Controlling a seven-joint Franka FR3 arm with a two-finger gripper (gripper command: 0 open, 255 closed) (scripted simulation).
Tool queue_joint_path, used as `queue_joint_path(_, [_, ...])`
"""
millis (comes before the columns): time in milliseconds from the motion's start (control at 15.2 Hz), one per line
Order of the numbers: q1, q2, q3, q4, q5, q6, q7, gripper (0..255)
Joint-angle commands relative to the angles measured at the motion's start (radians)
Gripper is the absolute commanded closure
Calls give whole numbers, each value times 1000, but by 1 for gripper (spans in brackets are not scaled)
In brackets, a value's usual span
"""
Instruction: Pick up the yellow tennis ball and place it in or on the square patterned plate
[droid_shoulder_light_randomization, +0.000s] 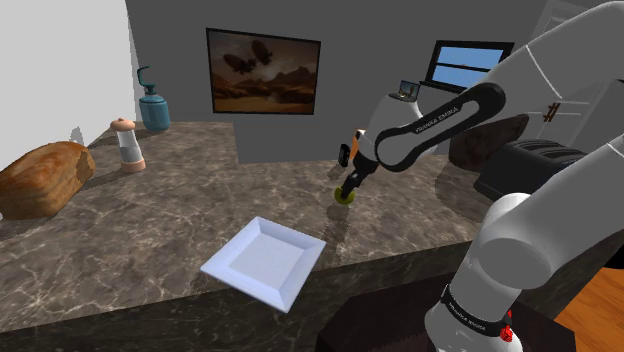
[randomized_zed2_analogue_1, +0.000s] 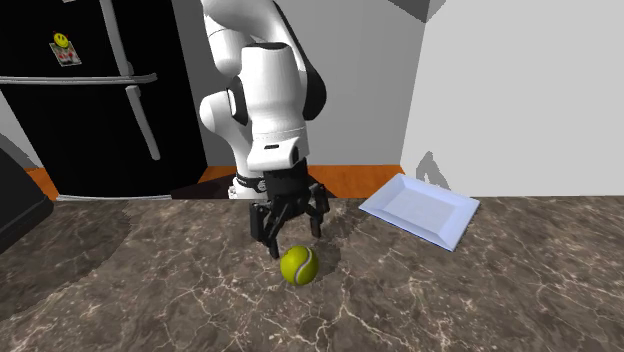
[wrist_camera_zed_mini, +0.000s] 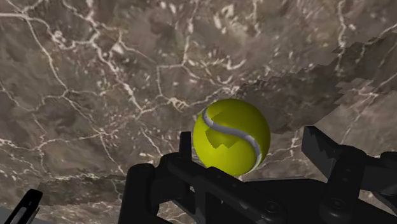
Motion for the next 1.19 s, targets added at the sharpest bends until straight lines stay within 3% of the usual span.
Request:
queue_joint_path(0, [5,45,-7,-2,3,49,-3,0])
queue_joint_path(198, [12,94,-14,-2,8,99,-7,0])
queue_joint_path(660, [12,94,-14,-2,8,98,-7,0])
queue_joint_path(726, [12,94,-14,-2,8,98,-7,255])
queue_joint_path(1122, [12,94,-14,-2,8,98,-7,255])
